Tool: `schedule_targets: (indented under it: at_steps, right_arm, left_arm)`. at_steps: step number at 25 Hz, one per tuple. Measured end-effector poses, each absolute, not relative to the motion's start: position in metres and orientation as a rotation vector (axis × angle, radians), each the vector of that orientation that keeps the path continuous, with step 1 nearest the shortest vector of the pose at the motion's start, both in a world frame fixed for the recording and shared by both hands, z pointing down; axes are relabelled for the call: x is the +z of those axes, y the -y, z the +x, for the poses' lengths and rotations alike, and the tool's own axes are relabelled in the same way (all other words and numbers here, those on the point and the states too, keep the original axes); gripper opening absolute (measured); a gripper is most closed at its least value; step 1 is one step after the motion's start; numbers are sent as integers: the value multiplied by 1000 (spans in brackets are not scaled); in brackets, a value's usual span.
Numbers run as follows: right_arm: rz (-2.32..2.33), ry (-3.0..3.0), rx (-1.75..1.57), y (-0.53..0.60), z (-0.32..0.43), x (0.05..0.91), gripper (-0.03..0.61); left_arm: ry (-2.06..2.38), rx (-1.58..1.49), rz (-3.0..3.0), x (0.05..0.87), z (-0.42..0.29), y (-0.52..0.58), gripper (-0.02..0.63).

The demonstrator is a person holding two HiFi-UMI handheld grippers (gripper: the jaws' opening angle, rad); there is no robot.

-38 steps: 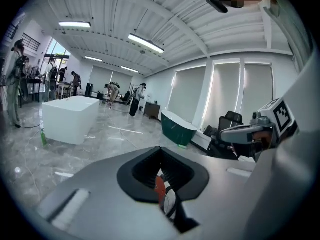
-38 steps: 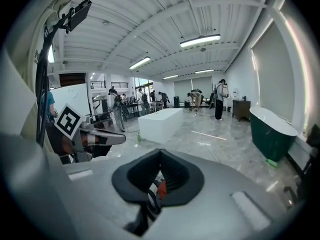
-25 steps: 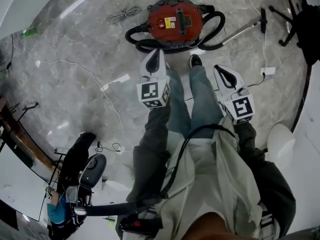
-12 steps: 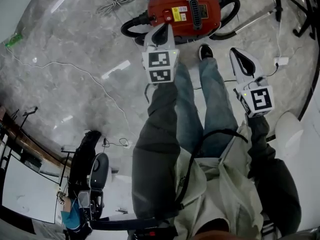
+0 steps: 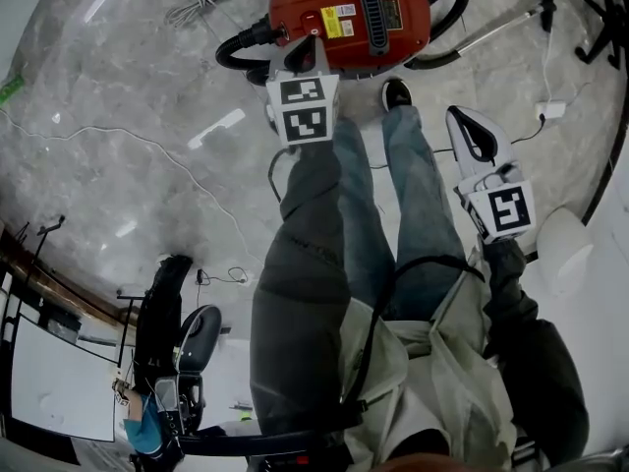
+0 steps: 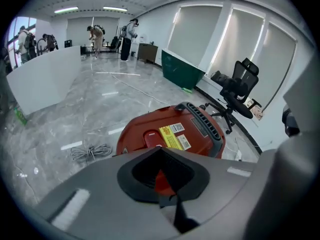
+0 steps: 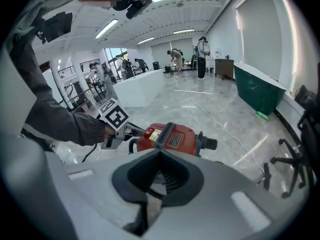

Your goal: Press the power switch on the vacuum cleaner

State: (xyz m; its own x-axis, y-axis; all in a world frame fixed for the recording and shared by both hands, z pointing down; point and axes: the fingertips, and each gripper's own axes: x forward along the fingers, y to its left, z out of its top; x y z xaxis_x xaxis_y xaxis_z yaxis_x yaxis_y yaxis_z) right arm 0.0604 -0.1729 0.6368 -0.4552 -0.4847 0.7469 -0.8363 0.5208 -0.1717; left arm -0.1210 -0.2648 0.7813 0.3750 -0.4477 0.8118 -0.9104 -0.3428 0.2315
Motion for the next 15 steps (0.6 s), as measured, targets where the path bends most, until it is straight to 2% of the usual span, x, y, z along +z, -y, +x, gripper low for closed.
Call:
schedule_targets:
  at_steps: [7, 12, 15]
  right_arm:
    - [1033, 2130, 703, 182, 58, 645, -2]
    - [1010, 2145, 724, 183, 53, 650, -2]
    - [1014, 2142, 735, 180, 54, 655, -2]
  left_arm:
    - [1304, 786, 1964, 775, -126, 270, 3]
    - [1202, 739, 1864, 789, -123, 263, 2]
    - [1173, 820, 1882, 792, -119, 263, 2]
